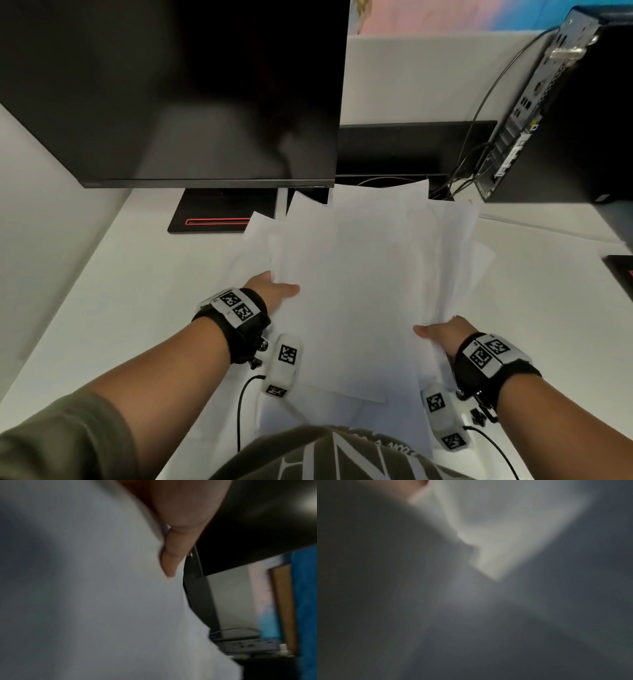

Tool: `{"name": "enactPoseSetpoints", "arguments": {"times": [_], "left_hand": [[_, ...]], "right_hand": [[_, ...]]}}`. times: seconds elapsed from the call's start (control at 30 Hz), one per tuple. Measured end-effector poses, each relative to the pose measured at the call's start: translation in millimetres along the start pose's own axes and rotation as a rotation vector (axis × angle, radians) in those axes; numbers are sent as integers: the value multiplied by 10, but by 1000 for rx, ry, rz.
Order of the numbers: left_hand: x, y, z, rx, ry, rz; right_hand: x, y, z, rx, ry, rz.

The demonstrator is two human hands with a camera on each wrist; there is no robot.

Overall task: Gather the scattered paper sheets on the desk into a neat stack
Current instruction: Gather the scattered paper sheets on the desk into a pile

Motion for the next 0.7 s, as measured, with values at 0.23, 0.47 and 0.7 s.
{"name": "enactPoseSetpoints", "arguments": {"times": [0.23, 0.47, 0.7], "left_hand": [[-138, -74, 34, 12, 87, -24], [-111, -55, 115, -42, -144, -28], [276, 118, -44, 119, -208, 86]], "right_hand": [[-4, 37, 6, 18, 30, 4], [8, 59, 8, 4, -18, 12], [22, 62, -43, 64, -273, 82]]}}
Point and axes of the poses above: each hand's wrist, its own y-axis away from the middle knuckle, its own x-axis out of the palm, z = x × y, the point moved 5 cm from there along -y, towards the middle knuckle, and after that the axes turned 4 degrees about x, right-handed, at the moved point
